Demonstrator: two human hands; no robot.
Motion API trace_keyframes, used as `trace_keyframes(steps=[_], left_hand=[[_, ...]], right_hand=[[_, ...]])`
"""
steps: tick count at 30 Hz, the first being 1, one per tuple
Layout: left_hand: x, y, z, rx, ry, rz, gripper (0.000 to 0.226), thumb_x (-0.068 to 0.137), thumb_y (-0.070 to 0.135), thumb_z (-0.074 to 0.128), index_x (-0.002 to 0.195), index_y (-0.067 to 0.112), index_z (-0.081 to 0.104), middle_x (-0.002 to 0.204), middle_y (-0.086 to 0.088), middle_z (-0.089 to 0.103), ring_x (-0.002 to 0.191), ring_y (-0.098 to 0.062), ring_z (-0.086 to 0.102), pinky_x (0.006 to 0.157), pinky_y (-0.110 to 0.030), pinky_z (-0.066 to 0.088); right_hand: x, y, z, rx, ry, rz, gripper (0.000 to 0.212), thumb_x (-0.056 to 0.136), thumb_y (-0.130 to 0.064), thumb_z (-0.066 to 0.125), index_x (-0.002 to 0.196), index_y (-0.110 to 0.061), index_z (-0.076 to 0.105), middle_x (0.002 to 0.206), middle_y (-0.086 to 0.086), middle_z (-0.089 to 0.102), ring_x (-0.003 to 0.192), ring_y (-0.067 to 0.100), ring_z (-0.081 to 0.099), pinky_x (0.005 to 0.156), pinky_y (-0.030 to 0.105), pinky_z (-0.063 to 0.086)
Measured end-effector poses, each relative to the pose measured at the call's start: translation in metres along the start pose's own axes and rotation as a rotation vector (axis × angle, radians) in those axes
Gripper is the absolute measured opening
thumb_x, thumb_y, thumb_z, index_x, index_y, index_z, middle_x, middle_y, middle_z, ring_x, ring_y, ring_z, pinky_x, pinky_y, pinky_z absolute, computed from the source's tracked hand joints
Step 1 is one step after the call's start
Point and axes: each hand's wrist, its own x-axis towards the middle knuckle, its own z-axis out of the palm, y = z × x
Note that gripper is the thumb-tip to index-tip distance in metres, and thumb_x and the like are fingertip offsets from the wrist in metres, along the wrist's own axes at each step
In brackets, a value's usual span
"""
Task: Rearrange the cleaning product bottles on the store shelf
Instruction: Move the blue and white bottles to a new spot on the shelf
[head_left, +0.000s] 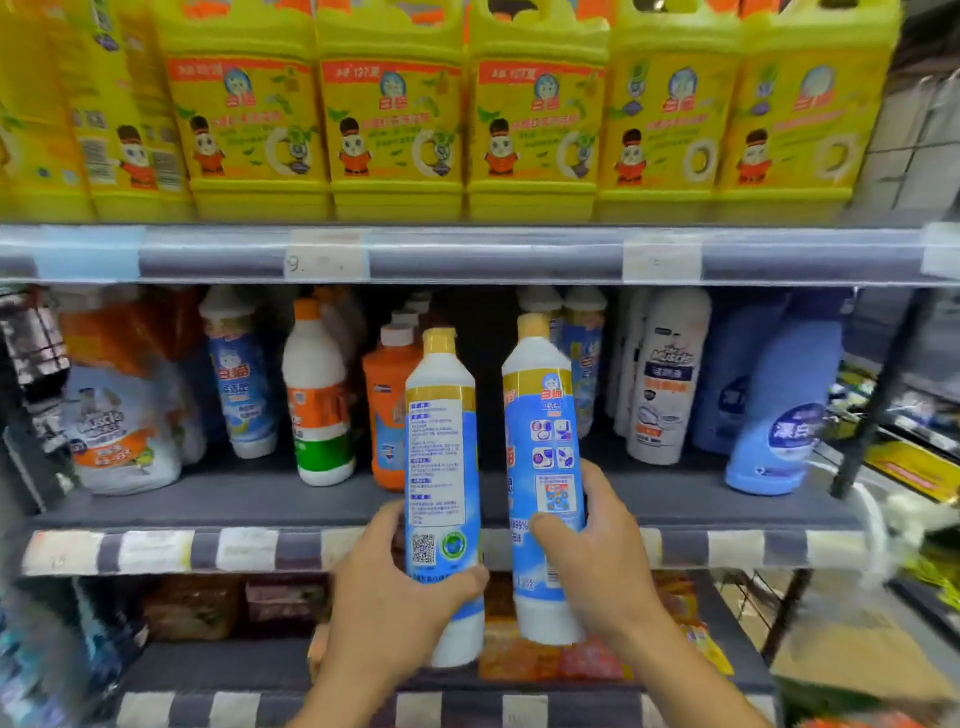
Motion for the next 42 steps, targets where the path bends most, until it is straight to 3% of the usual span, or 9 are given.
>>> trace_keyframes(steps=[2,10,14,17,23,28,34,37,42], left_hand=[[0.003,0.006,0.021,-0.011,-0.003,-0.006,0.058,0.054,0.012,0.089,0.097,0.038,0.061,0.086,0.025,0.072,0.075,0.007,0.067,0.057,-0.007,0.049],[0.001,0.018,0.063,-0.04,0.043,-0.054,0.049,0.061,0.013,0.088,0.096,0.035,0.062,0.091,0.016,0.073,0.078,0.003,0.069,0.058,-0.014,0.053],[-0.001,0.021,0.068,-0.04,0.058,-0.08,0.048,0.064,0.013,0.087,0.096,0.037,0.061,0.091,0.017,0.072,0.078,0.002,0.07,0.06,-0.017,0.054],[0.002,0.023,0.067,-0.047,0.052,-0.093,0.045,0.063,0.012,0.087,0.093,0.036,0.063,0.085,0.02,0.074,0.077,-0.001,0.071,0.059,-0.02,0.055],[0.015,0.026,0.067,-0.066,0.041,-0.092,0.043,0.064,0.009,0.086,0.094,0.031,0.064,0.091,0.01,0.074,0.076,-0.006,0.072,0.066,-0.032,0.059],[0.025,0.028,0.065,-0.075,0.02,-0.097,0.045,0.063,0.013,0.086,0.097,0.032,0.063,0.095,0.009,0.073,0.077,-0.002,0.071,0.06,-0.022,0.057],[0.037,0.027,0.067,-0.093,-0.014,-0.102,0.044,0.06,0.019,0.086,0.094,0.034,0.061,0.096,0.01,0.072,0.077,-0.001,0.07,0.06,-0.019,0.056],[0.046,0.026,0.068,-0.078,-0.018,-0.089,0.042,0.062,0.018,0.086,0.092,0.034,0.061,0.094,0.012,0.071,0.076,0.002,0.069,0.057,-0.015,0.053],[0.057,0.023,0.071,-0.074,-0.023,-0.115,0.042,0.064,0.02,0.086,0.09,0.036,0.057,0.094,0.016,0.068,0.075,0.005,0.068,0.054,-0.013,0.052]], right_hand=[[-0.001,0.005,-0.023,-0.013,0.0,0.011,0.039,0.063,-0.033,0.061,0.101,-0.038,0.053,0.089,-0.016,0.068,0.081,0.004,0.067,0.064,0.028,0.058],[0.006,0.026,-0.083,-0.01,-0.026,0.107,0.035,0.059,-0.038,0.062,0.094,-0.033,0.056,0.089,-0.011,0.068,0.074,0.001,0.067,0.051,0.017,0.051],[0.026,0.028,-0.092,-0.038,-0.007,0.119,0.031,0.059,-0.041,0.062,0.089,-0.033,0.057,0.086,-0.013,0.068,0.07,0.001,0.067,0.05,0.021,0.054],[0.05,0.027,-0.09,-0.068,0.013,0.104,0.036,0.057,-0.045,0.06,0.09,-0.032,0.056,0.088,-0.012,0.068,0.067,-0.003,0.066,0.048,0.015,0.048],[0.094,0.037,-0.079,-0.094,0.064,0.07,0.032,0.075,-0.028,0.071,0.097,-0.024,0.049,0.089,-0.008,0.062,0.071,0.002,0.062,0.042,0.009,0.042],[0.123,0.052,-0.071,-0.095,0.134,0.067,0.035,0.075,-0.02,0.076,0.096,-0.022,0.048,0.083,-0.008,0.059,0.068,0.002,0.06,0.039,0.009,0.04],[0.145,0.073,-0.058,-0.205,0.155,-0.03,0.041,0.073,-0.014,0.079,0.106,-0.012,0.054,0.083,-0.008,0.06,0.069,-0.004,0.056,0.045,0.005,0.041],[0.151,0.076,-0.052,-0.241,0.167,-0.09,0.046,0.072,-0.01,0.079,0.109,-0.008,0.052,0.093,0.001,0.059,0.073,0.004,0.056,0.052,0.005,0.039],[0.156,0.077,-0.053,-0.186,0.184,-0.178,0.053,0.071,-0.002,0.08,0.113,-0.005,0.047,0.104,0.005,0.055,0.091,0.015,0.056,0.07,0.015,0.043]])
